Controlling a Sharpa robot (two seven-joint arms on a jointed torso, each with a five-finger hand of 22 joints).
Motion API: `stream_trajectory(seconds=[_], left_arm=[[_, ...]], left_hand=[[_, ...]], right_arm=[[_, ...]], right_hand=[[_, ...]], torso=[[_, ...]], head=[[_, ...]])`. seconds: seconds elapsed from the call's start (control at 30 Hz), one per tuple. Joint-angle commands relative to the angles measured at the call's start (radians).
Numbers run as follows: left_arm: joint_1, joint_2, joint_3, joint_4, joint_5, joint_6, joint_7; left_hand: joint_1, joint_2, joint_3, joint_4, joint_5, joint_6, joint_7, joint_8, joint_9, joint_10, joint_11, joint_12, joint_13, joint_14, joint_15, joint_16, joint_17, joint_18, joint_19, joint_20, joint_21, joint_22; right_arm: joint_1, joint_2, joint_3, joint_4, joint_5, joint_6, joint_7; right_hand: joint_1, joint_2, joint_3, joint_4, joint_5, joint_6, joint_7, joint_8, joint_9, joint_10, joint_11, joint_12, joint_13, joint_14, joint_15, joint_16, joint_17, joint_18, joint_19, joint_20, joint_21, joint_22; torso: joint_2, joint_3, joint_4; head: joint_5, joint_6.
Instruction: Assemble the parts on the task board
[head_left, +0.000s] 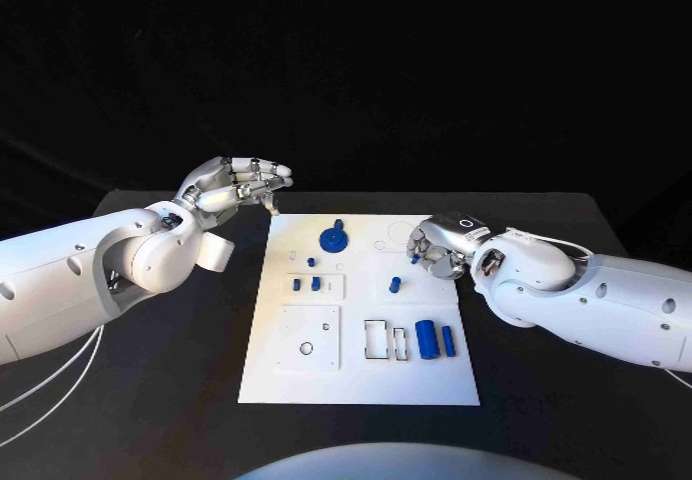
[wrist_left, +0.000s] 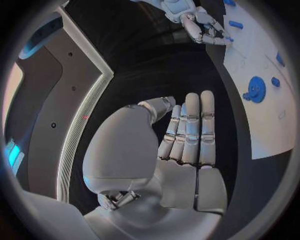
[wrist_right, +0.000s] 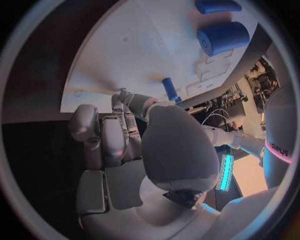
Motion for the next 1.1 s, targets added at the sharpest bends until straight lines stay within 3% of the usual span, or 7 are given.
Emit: stream_trajectory(seconds=[0.03,0.6,1.1], left_arm=[[0.0,0.001,0.001,-0.001,-0.006,0.016,0.007],[0.0,0.0,0.001,-0.003,-0.005,0.018,0.005],[0.0,0.006,0.001,-0.007,-0.005,0.017,0.008]], left_hand=[[-0.011,-0.002,-0.005,0.0,0.005,-0.007,0.003,-0.005,-0.002,-0.005,-0.001,-0.006,-0.001,-0.006,0.001,-0.005,-0.001,0.007,-0.005,0.004,-0.004,-0.001],[-0.011,-0.002,-0.005,-0.001,0.005,-0.009,0.003,-0.005,-0.002,-0.007,0.0,-0.006,-0.001,-0.007,0.001,-0.006,-0.001,0.007,-0.005,0.005,-0.006,-0.002],[-0.01,-0.003,-0.005,-0.002,0.005,-0.011,0.004,-0.006,-0.002,-0.009,0.0,-0.007,-0.002,-0.007,0.002,-0.007,-0.002,0.007,-0.004,0.005,-0.007,-0.003]], right_arm=[[0.004,-0.004,0.001,0.006,0.048,0.008,0.001],[0.015,-0.017,0.003,0.026,0.074,0.026,-0.005],[0.07,-0.045,0.011,0.119,0.094,0.022,-0.019]], right_hand=[[-0.003,0.006,0.002,0.002,0.002,0.008,-0.002,0.003,0.001,0.028,-0.018,0.002,-0.003,0.014,-0.004,0.006,0.002,-0.013,0.006,0.002,0.007,0.002],[-0.004,0.006,0.002,0.002,0.002,0.008,-0.002,0.003,0.001,0.029,-0.018,0.002,-0.003,0.014,-0.004,0.005,0.001,-0.012,0.005,0.002,0.004,0.001],[-0.004,0.006,0.002,0.002,0.002,0.008,-0.002,0.003,0.001,0.029,-0.018,0.002,-0.003,0.014,-0.004,0.005,0.001,-0.012,0.005,0.002,0.004,0.001]], torso=[[0.0,-0.0007,0.0],[0.0,-0.0009,0.0007],[-0.001,-0.0027,0.0015]], head=[[-0.002,0.002],[0.0,0.001],[-0.004,0.009]])
